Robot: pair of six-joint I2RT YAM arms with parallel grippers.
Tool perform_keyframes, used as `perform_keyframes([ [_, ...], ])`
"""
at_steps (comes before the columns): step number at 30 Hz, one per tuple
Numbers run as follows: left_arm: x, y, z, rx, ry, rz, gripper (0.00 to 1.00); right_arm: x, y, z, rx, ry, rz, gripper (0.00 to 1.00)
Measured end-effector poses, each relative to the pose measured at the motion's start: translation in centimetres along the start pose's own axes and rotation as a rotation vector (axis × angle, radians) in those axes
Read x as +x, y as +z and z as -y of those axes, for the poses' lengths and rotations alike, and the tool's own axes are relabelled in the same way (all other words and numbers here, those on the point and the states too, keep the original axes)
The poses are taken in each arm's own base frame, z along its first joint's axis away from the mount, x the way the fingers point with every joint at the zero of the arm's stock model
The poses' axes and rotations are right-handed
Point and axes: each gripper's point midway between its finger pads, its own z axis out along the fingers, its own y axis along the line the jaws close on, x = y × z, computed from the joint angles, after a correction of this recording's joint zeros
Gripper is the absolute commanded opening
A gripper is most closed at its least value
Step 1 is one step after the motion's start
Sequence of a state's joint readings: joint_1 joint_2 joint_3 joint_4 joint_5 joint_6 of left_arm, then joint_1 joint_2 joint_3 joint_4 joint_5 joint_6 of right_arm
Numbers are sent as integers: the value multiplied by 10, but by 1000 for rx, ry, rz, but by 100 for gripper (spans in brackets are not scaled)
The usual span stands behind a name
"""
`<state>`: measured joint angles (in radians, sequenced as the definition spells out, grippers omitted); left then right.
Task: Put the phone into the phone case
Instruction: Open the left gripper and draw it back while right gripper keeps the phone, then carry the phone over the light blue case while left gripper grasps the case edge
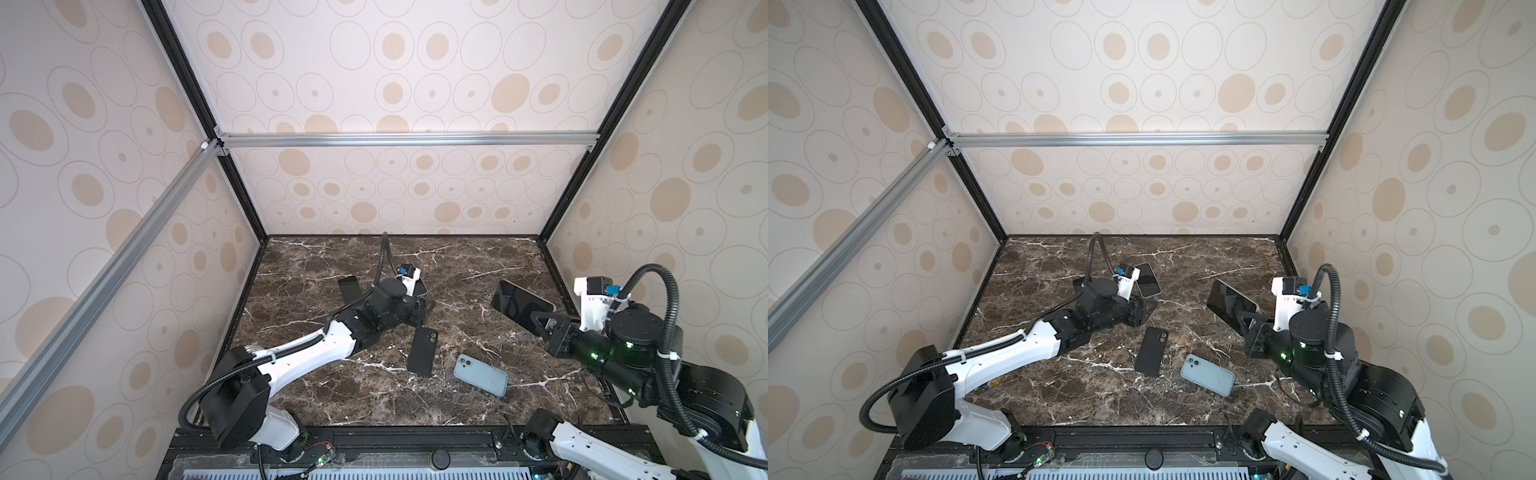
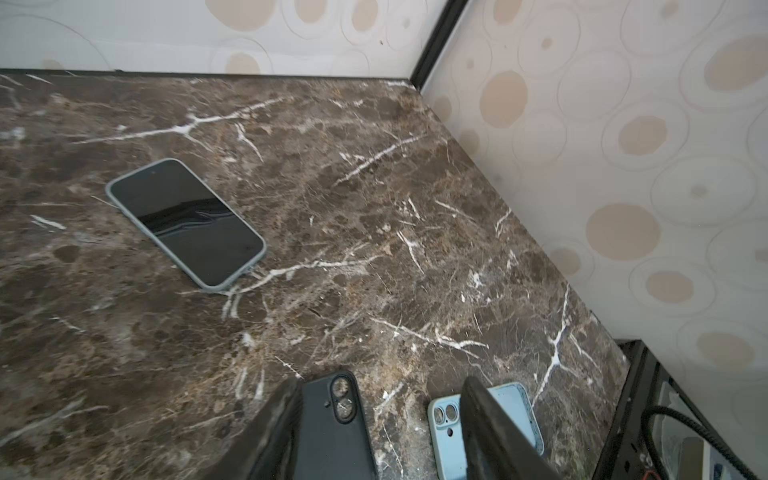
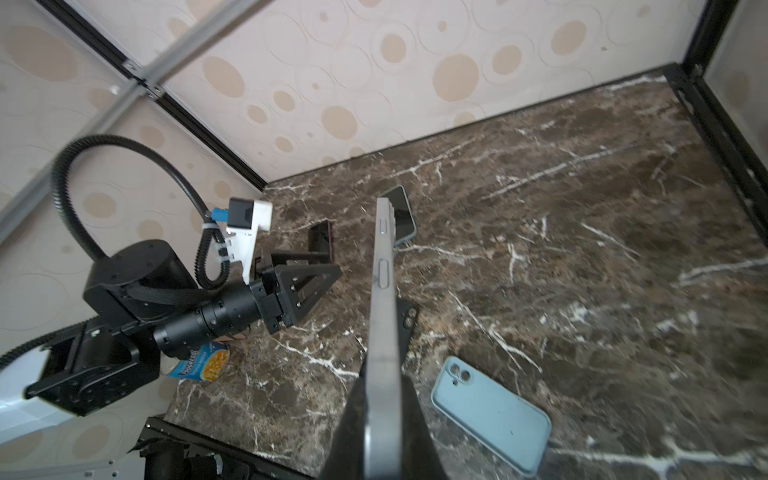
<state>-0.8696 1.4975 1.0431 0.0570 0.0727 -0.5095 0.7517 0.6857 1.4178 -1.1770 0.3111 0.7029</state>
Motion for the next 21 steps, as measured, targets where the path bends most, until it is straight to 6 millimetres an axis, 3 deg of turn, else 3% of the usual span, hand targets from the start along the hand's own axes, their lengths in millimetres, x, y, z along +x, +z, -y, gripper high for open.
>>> perform_keyframes([
  [5,20,32,36,8,71,-92,58,32,-7,32,123,9,-127,0],
  [10,52,61,57,-7,123,-193,57,53,-12,51,202,21,-206,0],
  [15,88,75,58,-26,141,-289,54,68,-15,67,276,23,-263,0],
  [21,99,88,59,-32,134,-338,48,74,-7,71,343,16,-308,0],
])
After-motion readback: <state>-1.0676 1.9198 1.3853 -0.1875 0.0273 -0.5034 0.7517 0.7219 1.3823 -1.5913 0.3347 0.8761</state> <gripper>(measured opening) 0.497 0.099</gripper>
